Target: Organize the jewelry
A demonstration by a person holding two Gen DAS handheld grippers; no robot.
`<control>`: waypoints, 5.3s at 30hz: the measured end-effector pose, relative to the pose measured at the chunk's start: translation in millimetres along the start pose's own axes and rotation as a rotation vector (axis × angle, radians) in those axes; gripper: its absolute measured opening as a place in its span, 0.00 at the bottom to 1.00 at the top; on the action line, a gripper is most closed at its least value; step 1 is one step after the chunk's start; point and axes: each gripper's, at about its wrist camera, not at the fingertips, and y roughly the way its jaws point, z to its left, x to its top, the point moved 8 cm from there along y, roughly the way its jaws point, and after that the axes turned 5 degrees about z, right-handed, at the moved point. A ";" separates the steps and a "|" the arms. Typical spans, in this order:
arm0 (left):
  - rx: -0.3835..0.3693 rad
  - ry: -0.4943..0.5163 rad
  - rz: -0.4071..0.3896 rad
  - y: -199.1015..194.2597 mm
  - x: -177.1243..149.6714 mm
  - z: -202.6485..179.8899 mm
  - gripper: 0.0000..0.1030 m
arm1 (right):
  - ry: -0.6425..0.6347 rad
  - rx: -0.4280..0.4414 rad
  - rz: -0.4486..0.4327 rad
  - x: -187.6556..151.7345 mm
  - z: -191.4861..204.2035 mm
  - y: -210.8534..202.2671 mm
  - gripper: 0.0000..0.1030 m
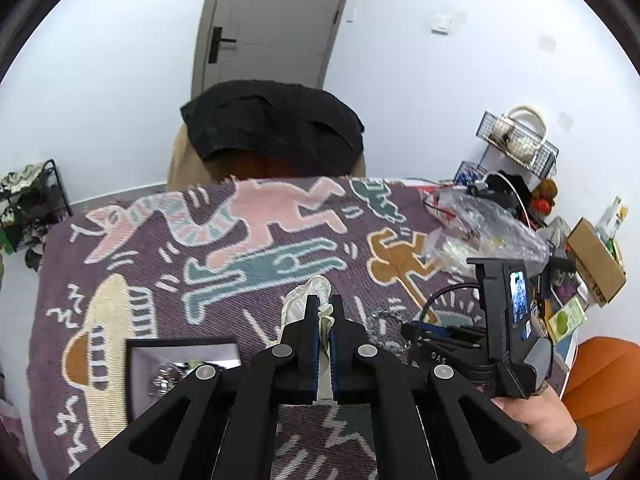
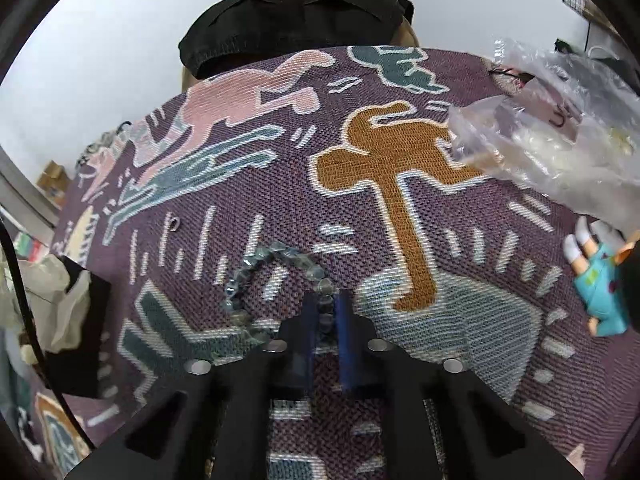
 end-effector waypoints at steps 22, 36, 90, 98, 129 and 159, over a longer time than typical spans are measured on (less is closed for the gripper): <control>0.043 -0.198 -0.053 -46.9 -6.7 92.1 0.06 | -0.127 0.078 -0.212 20.1 82.8 -97.5 0.09; 0.050 -0.239 -0.096 -86.1 -25.2 133.3 0.75 | -0.259 0.190 -0.221 15.6 187.6 -113.9 0.09; 0.029 -0.089 0.045 -43.6 -75.8 25.3 0.75 | -0.225 0.097 -0.064 -71.2 62.6 -92.7 0.80; 0.034 -0.087 0.064 -35.2 -89.2 17.4 0.75 | -0.243 0.008 -0.012 -89.7 60.7 -62.4 0.80; 0.057 -0.007 0.114 4.3 -66.7 -7.4 0.75 | -0.086 -0.053 -0.088 -90.9 25.4 -55.5 0.39; 0.216 0.017 0.307 140.6 -7.3 -4.5 0.42 | 0.153 0.052 -0.211 -35.7 -70.4 -81.0 0.39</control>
